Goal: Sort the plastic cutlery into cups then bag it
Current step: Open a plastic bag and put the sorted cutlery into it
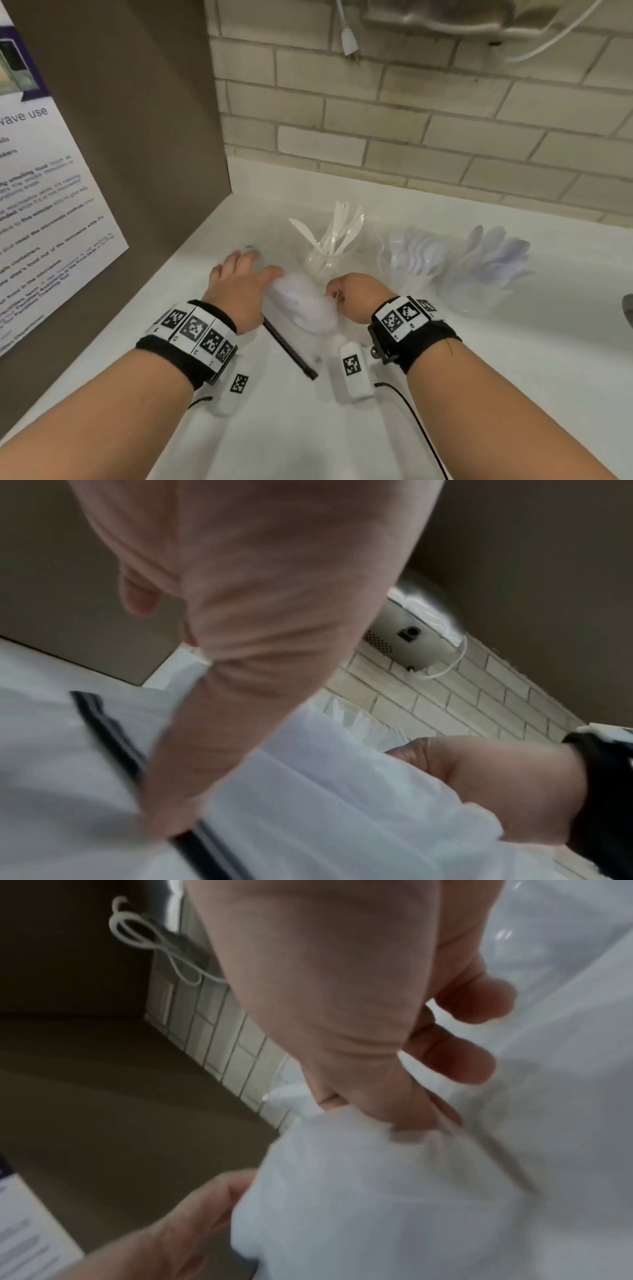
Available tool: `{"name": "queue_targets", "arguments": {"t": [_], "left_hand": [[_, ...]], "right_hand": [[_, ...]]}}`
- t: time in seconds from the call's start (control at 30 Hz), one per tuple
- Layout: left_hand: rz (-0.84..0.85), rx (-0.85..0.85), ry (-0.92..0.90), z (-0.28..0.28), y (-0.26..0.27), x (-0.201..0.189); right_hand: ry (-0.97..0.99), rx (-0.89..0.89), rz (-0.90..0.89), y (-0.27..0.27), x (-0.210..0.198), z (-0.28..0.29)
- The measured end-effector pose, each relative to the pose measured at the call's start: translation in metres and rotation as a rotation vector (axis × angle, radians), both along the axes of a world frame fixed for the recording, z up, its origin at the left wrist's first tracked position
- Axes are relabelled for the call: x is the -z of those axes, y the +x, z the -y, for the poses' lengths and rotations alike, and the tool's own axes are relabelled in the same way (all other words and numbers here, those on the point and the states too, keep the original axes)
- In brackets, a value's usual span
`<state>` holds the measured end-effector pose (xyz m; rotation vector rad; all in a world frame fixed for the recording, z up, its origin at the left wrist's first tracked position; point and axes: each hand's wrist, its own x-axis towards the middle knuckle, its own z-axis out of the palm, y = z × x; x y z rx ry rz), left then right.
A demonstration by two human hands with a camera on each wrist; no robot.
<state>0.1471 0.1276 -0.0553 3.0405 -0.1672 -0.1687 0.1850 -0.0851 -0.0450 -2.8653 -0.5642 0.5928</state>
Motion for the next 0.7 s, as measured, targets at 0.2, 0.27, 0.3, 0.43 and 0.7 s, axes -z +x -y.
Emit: {"name": "queue_targets", "arguments": {"t": [0.2, 0.27, 0.3, 0.43, 0.7], "left_hand": [[-0.104, 0.259, -0.014, 0.046, -0.005, -0.007], [-0.169, 0.331, -0.054, 0.056, -0.004, -0.015], [-0.197, 0.349, -0.088, 0.061, -0.003, -0.019], [0.017, 0.282, -0.265, 0.069, -0.005, -0.033], [0.032, 0.410, -0.055, 0.063, -0.024, -0.034]], "right_hand": [[0.042, 0.121, 0.136, -0.029, -0.034, 0.030], [0.037, 0.001, 0.121, -0.041, -0.038, 0.028], [-0.020, -0.047, 0.090, -0.045, -0.035, 0.027], [0.021, 0.059, -0.033, -0.041, -0.015, 0.039], [0.171, 0.082, -0.261, -0.031, -0.017, 0.072]]}}
